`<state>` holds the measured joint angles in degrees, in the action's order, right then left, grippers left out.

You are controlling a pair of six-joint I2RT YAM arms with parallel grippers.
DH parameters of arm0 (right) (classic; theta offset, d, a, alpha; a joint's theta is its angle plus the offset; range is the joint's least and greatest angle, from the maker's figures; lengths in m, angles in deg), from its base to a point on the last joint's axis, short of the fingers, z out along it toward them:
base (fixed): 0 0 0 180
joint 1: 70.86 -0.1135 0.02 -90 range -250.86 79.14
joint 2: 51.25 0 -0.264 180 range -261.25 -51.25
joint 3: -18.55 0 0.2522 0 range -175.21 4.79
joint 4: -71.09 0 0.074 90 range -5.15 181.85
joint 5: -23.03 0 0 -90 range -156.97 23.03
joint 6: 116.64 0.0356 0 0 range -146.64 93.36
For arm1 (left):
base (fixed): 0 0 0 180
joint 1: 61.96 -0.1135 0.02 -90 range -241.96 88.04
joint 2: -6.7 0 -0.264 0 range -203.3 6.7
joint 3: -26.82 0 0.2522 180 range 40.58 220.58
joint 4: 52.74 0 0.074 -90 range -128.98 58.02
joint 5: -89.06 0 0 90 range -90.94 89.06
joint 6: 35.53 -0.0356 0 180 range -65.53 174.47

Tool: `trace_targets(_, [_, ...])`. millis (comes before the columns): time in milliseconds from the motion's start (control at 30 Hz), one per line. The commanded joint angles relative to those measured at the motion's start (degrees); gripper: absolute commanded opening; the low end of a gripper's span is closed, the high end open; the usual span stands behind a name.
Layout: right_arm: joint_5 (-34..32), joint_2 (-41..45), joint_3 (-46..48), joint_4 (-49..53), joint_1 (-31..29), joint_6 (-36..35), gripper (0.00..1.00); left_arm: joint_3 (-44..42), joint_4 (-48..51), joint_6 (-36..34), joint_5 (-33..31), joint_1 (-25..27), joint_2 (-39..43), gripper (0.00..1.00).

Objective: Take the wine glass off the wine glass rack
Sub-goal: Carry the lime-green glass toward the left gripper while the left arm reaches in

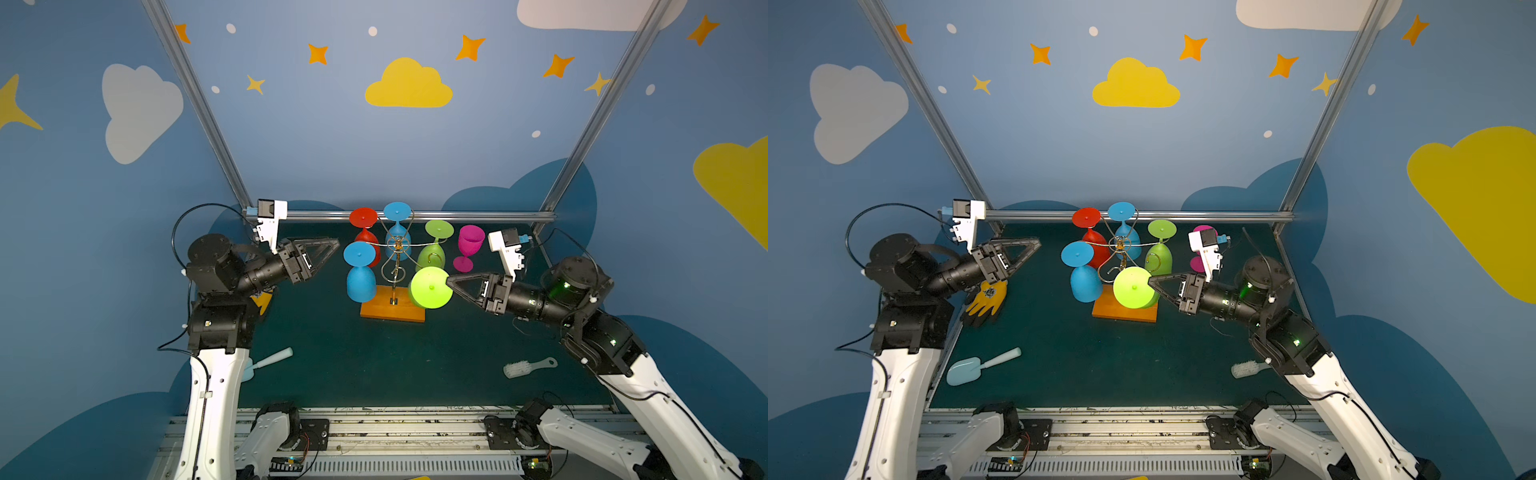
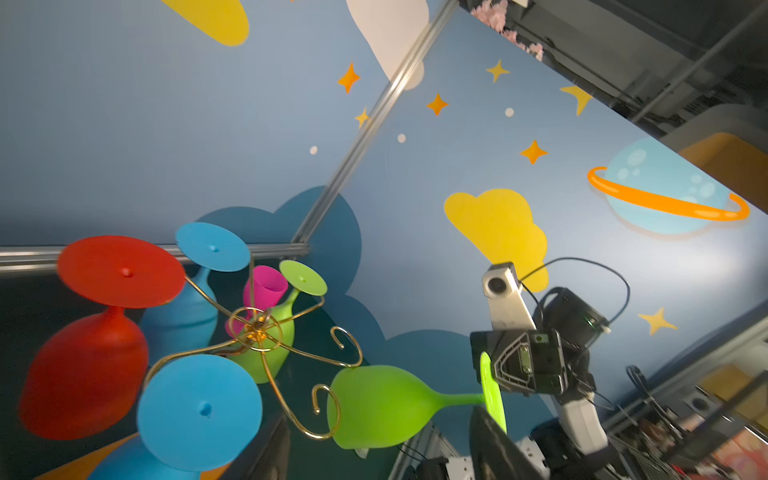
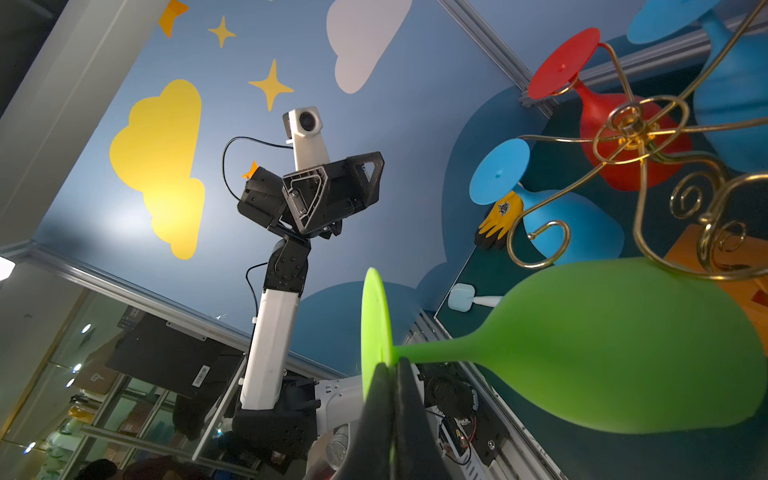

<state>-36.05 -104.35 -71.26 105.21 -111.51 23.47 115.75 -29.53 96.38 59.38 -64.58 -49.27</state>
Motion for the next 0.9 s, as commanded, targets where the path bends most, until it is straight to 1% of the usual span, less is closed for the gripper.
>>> trace_targets(0, [0.16, -0.88, -4.67, 2.18, -0.36, -3.57, 0.0, 3.16, -2.24, 1.07, 6.5, 2.14, -0.49, 0.66])
trace_targets(267, [0.25, -4.29, -10.05, 1.74, -0.91, -5.33, 0.0, 6.07, -3.63, 0.68, 4.88, 10.05, -4.53, 0.62])
trace_targets(433, [-2.71, -6.04, -12.44, 3.17, -1.02, -9.46, 0.0, 8.19, -2.89, 0.07, 3.43, 14.12, -6.59, 0.6])
trace_targets(567, [-2.67, -7.72, -13.55, 1.8, -1.02, -10.35, 0.0, 9.12, -1.06, -0.88, 1.56, 16.43, -7.9, 0.59])
trace_targets(700, [-1.18, -9.94, -15.25, 0.34, -1.02, -10.16, 0.0, 9.42, -2.44, -0.13, 0.42, 18.41, -8.65, 0.58])
trace_targets(867, [-0.16, -11.58, -16.3, -0.85, -1.13, -9.88, 0.0, 10.01, -1.54, -0.65, -1.37, 21.06, -9.88, 0.57])
